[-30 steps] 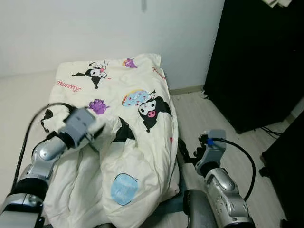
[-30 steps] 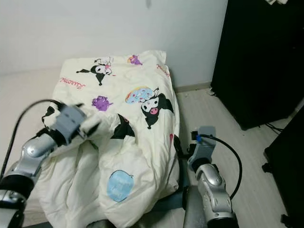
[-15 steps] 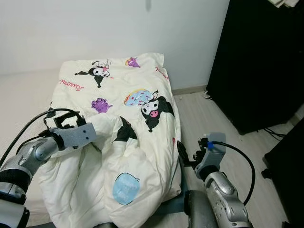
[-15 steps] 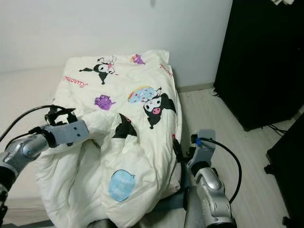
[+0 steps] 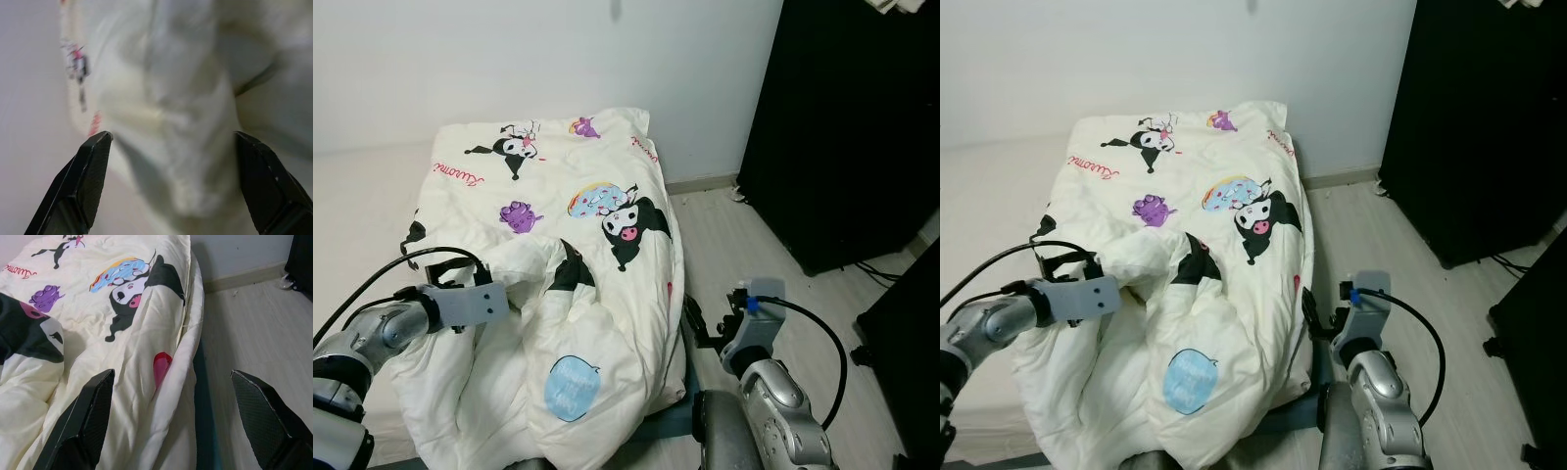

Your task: Clean up the room

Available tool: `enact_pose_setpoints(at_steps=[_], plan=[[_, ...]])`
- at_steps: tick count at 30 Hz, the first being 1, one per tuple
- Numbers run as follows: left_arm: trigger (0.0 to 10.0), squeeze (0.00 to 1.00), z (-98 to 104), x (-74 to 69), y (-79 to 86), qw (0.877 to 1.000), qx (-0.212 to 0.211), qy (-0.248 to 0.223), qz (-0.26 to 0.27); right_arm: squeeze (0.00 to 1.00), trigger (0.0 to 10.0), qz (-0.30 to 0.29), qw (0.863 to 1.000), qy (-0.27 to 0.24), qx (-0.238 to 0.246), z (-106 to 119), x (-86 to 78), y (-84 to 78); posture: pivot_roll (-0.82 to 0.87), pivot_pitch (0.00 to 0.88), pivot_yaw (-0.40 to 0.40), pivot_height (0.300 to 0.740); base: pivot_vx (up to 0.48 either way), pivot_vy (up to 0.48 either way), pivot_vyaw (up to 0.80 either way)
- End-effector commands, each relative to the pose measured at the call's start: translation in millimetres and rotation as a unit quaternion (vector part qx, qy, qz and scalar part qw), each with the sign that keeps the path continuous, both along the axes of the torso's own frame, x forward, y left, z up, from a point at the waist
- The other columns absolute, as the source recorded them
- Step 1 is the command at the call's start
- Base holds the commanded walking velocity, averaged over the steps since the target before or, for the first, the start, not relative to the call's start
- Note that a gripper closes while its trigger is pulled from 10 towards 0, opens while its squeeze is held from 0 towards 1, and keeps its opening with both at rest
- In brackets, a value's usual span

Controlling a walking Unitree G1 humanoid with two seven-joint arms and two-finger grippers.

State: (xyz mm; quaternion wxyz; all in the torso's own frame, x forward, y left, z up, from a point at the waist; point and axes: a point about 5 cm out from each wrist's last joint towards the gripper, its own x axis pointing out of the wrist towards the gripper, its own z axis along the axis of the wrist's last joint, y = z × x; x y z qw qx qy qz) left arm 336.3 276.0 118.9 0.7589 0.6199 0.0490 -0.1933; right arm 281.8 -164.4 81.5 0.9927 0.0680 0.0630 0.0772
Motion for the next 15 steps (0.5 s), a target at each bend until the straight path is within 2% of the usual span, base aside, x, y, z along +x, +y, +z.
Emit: enact_pose_setpoints(at_steps=[1,2,6,15], plan=[[10.0,0.00,-2.0,-4.2,14.0,0.999,0.027,0.006,0.024,0.00,10.0,0.007,1.000,0.009,0.006,-2.5,-3.1,5.6,-0.06,0.198,0.094,0.582,0.000,0.000,0.00],[10.0,0.00,-4.0,-4.7,20.9,0.998,0.046,0.007,0.049,0.00,10.0,0.005,1.000,0.011,0.005,-3.4,-5.5,4.8,-0.07,0.201,0.095,0.582,0.000,0.000,0.00],[10.0,0.00,-6.6,-6.9,29.0,0.995,0.061,0.007,0.076,0.00,10.0,0.001,1.000,0.014,0.004,-4.3,-8.4,2.2,-0.08,0.206,0.096,0.582,0.000,0.000,0.00],[10.0,0.00,-30.1,-21.7,41.6,0.988,0.067,0.040,0.137,0.00,10.0,-0.004,1.000,0.015,0.000,-2.5,-9.8,-0.7,-0.09,0.208,0.093,0.582,0.000,0.000,0.00]])
